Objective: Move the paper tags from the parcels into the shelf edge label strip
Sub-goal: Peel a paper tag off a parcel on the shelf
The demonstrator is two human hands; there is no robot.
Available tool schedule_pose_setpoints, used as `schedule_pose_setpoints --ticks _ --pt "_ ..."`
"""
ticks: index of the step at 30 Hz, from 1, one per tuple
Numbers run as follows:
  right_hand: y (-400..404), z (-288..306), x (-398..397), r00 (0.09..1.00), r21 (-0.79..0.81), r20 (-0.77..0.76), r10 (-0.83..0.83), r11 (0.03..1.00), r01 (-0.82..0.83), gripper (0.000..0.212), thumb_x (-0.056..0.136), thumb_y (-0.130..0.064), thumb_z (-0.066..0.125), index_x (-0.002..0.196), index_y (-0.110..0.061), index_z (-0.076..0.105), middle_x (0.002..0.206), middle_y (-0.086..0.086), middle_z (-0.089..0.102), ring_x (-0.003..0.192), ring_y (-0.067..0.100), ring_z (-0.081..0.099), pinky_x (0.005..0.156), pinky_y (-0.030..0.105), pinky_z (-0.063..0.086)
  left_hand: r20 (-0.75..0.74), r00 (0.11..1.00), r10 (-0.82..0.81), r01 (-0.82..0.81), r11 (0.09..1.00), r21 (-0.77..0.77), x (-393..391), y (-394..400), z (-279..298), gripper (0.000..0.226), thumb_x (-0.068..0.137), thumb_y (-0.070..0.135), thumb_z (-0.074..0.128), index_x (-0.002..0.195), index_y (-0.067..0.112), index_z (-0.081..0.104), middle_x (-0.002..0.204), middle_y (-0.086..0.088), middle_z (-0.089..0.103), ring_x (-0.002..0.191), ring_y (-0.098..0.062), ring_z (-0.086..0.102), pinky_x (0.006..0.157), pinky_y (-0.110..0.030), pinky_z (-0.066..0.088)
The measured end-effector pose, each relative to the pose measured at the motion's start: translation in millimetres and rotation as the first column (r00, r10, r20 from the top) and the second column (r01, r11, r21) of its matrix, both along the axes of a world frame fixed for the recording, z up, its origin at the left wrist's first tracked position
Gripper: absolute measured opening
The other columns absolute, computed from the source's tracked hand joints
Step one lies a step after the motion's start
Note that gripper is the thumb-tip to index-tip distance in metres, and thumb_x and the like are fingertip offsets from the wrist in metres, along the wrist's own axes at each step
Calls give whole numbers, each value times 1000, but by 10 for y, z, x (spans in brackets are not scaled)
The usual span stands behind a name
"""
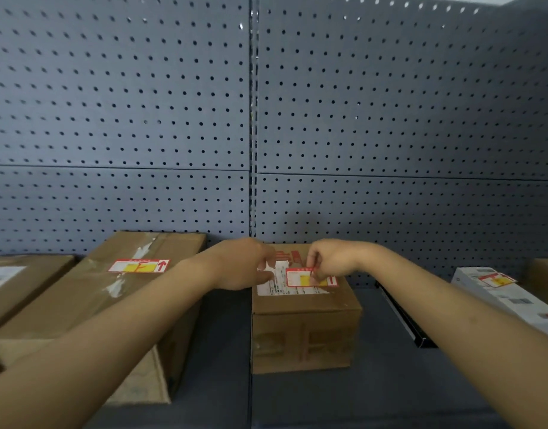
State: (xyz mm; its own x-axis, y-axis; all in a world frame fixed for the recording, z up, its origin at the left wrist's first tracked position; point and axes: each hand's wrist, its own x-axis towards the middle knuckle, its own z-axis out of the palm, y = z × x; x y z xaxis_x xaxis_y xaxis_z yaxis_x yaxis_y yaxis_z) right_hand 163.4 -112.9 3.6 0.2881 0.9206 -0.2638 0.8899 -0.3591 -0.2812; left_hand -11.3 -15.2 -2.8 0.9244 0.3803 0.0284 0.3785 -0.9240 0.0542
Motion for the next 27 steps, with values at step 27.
schedule_pose_setpoints --ticks 27 --pt "161 15 -2319 969 702 -169 -179 668 246 17 88 -6 59 98 -18 66 90 -3 61 82 11 56 59 15 41 270 963 8 -22 999 50 -2179 457 174 20 93 38 52 105 25 61 108 5 63 98 -17 58 85 -40 52"
